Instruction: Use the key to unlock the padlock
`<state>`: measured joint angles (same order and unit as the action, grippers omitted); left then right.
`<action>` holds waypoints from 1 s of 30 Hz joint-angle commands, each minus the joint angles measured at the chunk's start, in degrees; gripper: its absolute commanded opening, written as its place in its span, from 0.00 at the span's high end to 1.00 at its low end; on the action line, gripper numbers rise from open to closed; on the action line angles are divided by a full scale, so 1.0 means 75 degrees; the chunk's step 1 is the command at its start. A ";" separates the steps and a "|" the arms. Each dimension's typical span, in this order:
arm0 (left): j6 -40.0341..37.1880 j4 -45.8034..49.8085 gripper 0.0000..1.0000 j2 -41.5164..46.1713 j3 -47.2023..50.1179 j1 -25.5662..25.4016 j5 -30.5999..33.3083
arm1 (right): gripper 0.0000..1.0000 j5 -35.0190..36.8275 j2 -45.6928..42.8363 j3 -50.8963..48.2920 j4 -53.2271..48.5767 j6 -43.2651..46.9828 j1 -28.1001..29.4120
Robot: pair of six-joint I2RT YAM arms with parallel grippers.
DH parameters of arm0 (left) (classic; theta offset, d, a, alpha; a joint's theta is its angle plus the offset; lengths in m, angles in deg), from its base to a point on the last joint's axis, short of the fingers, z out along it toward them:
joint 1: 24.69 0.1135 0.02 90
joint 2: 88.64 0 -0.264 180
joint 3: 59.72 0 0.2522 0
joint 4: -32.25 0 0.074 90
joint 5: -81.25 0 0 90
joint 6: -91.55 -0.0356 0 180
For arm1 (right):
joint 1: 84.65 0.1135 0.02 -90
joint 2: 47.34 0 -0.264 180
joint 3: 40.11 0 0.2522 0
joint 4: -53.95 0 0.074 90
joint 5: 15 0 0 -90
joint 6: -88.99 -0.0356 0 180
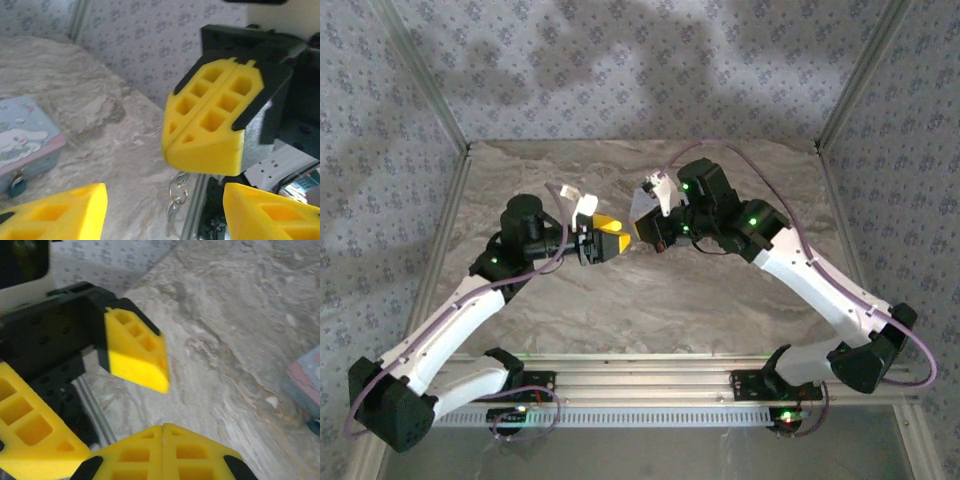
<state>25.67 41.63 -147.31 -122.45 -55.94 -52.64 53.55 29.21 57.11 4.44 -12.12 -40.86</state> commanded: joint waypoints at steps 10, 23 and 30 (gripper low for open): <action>0.2359 -0.3844 0.47 -0.0547 0.0617 -0.0021 -0.1061 | 1.00 -0.1731 -0.0845 -0.0896 0.2090 -0.0878 -0.0708; 0.2950 -0.4630 0.56 -0.0844 0.0698 -0.0116 -0.1073 | 1.00 -0.1681 -0.1105 -0.1271 0.2766 -0.1111 -0.0709; 0.2974 -0.4736 0.62 -0.0892 0.0717 -0.0234 -0.1043 | 1.00 -0.1581 -0.1172 -0.1384 0.2984 -0.1167 -0.0727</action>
<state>47.73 9.50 -153.67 -117.23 -57.09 -59.35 41.75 21.91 47.06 24.72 -19.95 -45.98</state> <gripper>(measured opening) 0.384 0.043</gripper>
